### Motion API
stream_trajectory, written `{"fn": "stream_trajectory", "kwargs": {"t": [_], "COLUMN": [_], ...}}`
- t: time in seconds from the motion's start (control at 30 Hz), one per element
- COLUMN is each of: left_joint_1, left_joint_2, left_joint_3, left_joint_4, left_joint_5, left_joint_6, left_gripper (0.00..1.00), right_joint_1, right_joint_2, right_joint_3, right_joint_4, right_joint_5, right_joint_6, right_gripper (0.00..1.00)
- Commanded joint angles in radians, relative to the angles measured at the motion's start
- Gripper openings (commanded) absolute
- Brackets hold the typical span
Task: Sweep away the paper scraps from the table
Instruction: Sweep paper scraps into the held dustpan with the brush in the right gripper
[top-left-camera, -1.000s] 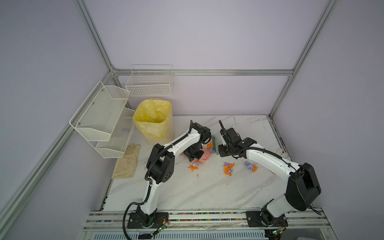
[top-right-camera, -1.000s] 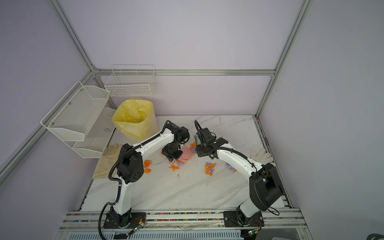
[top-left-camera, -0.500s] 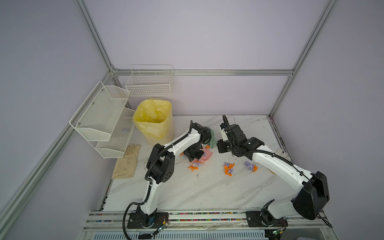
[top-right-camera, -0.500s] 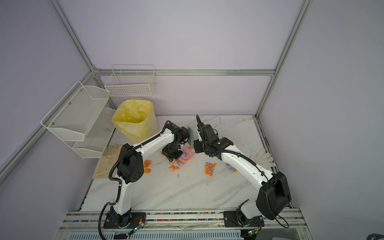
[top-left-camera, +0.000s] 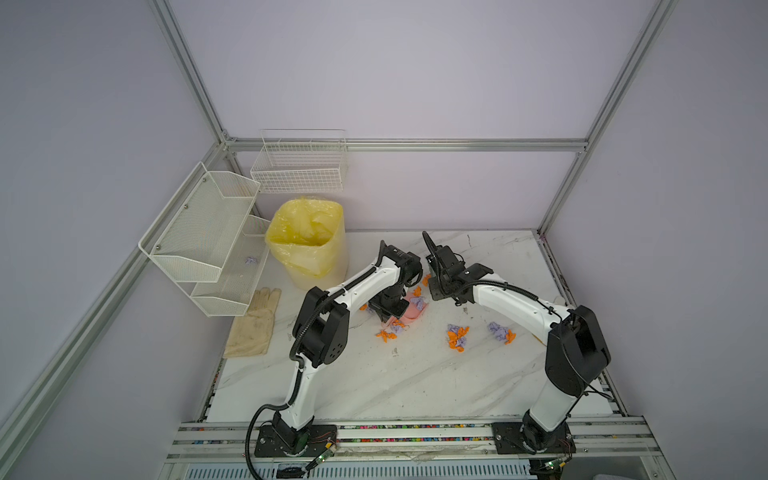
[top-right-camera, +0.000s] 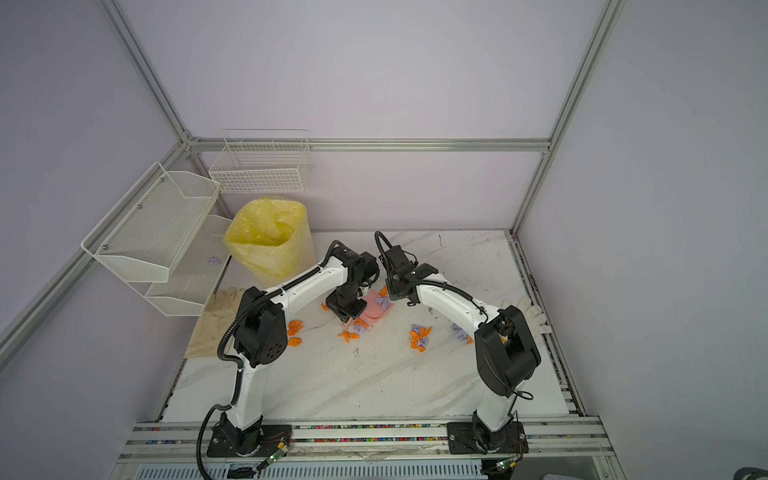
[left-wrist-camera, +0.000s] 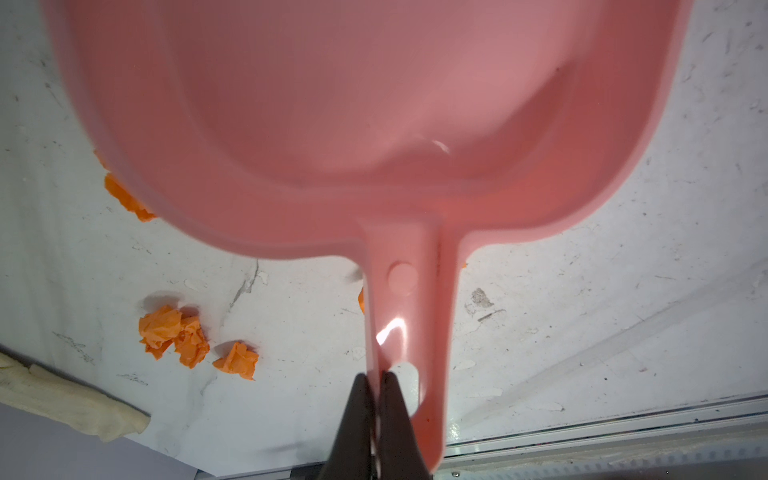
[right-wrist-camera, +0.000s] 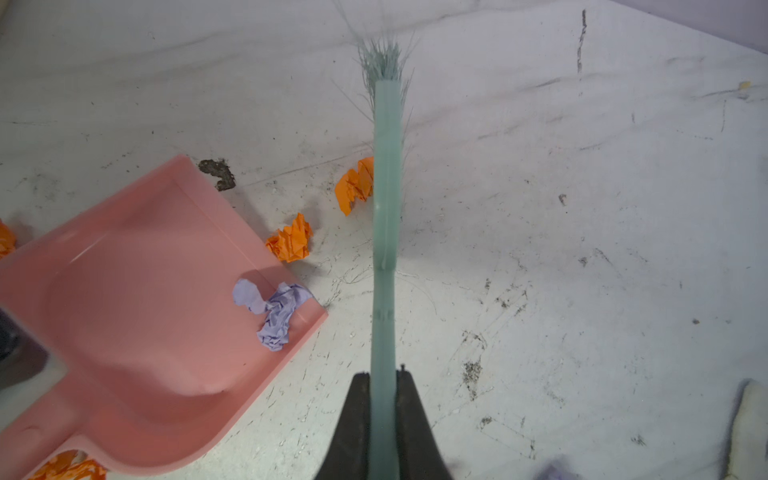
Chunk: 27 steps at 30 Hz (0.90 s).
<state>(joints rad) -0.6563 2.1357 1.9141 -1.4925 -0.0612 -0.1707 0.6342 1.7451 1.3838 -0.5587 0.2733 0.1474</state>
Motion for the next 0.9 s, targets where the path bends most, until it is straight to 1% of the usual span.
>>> {"fn": "stream_trajectory", "kwargs": {"t": [0.0, 0.07, 0.2, 0.33, 0.4, 0.47, 0.57, 0.7, 0.77, 0.87], "left_joint_1": [0.013, 0.017, 0.032, 0.05, 0.061, 0.069, 0.072, 0.072, 0.073, 0.073], "left_joint_2": [0.001, 0.006, 0.009, 0.001, 0.0, 0.003, 0.005, 0.006, 0.007, 0.009], "left_joint_3": [-0.043, -0.052, -0.07, -0.087, -0.093, -0.097, -0.101, -0.105, -0.106, -0.106], "left_joint_4": [0.032, 0.04, 0.053, 0.07, 0.078, 0.085, 0.096, 0.105, 0.106, 0.105], "left_joint_5": [0.037, 0.046, 0.056, 0.064, 0.07, 0.076, 0.086, 0.089, 0.089, 0.089], "left_joint_6": [0.025, 0.029, 0.036, 0.039, 0.04, 0.042, 0.043, 0.047, 0.048, 0.049], "left_gripper": [0.0, 0.0, 0.0, 0.0, 0.0, 0.0, 0.0, 0.0, 0.0, 0.0], "right_joint_1": [0.009, 0.032, 0.069, 0.077, 0.076, 0.076, 0.075, 0.076, 0.075, 0.066], "right_joint_2": [0.01, -0.013, -0.095, -0.226, -0.286, -0.333, -0.351, -0.307, -0.268, -0.177], "right_joint_3": [0.0, -0.028, -0.091, -0.144, -0.153, -0.148, -0.12, -0.092, -0.08, -0.043], "right_joint_4": [0.001, 0.018, 0.021, 0.0, -0.008, -0.012, -0.034, -0.037, -0.019, 0.006], "right_joint_5": [-0.042, -0.1, -0.177, -0.263, -0.287, -0.3, -0.248, -0.171, -0.128, -0.027], "right_joint_6": [-0.064, -0.069, -0.062, -0.05, -0.039, 0.004, 0.032, 0.048, 0.017, -0.038], "right_gripper": [0.0, 0.0, 0.0, 0.0, 0.0, 0.0, 0.0, 0.0, 0.0, 0.0]}}
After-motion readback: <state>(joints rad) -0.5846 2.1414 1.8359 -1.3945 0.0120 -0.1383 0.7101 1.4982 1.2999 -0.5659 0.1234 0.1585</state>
